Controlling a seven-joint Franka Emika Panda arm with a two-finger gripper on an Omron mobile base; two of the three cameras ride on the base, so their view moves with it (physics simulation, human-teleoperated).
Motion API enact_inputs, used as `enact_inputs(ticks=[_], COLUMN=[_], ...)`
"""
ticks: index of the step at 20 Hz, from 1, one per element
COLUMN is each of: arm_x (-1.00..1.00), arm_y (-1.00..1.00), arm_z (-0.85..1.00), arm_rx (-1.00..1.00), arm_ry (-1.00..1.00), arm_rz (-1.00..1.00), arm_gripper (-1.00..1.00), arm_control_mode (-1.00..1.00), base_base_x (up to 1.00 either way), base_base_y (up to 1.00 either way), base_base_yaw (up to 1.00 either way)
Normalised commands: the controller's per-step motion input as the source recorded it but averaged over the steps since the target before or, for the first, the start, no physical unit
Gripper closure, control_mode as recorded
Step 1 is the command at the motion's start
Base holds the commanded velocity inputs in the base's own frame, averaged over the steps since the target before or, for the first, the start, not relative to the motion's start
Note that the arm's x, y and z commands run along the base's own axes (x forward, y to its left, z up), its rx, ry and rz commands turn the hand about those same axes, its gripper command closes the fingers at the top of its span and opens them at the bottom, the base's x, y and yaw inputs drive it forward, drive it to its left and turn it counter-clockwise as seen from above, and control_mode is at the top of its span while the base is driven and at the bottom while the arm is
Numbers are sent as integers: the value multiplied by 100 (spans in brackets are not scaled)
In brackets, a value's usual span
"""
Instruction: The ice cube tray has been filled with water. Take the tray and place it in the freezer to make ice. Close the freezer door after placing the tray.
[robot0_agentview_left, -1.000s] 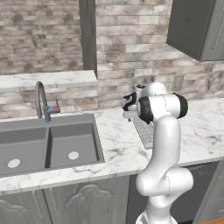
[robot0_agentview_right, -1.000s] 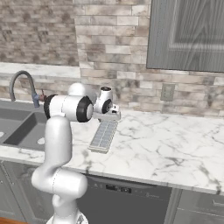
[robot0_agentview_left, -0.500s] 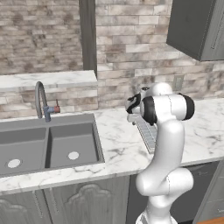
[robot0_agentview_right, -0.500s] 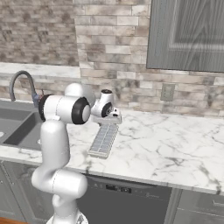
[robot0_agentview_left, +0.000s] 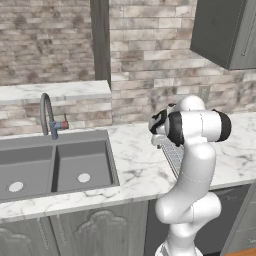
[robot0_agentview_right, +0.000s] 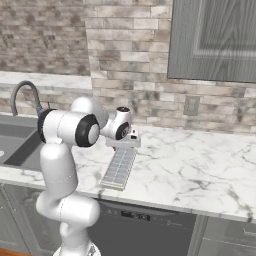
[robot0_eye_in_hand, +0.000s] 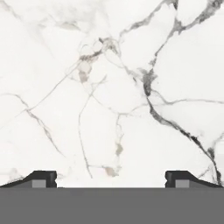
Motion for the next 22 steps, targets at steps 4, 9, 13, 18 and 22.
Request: enact_inputs(ticks=[4,9,13,18,22], arm_x=[-60,-56,-44,-25,-23], arm_y=[-23,-19,-14,-12,-8], arm_z=[-18,-16,-14,-11,-9], arm_rx=[0,0,0,0,0], arm_ry=[3,2,2,3,3], arm_rz=[6,5,4,1,0], arm_gripper=[-100,-100,-100,-100,-100], arm_control_mode=[-100,-100,-100,-100,-100], base_base_x=[0,0,0,0,0], base_base_y=[0,0,0,0,0], base_base_yaw=[0,0,0,0,0])
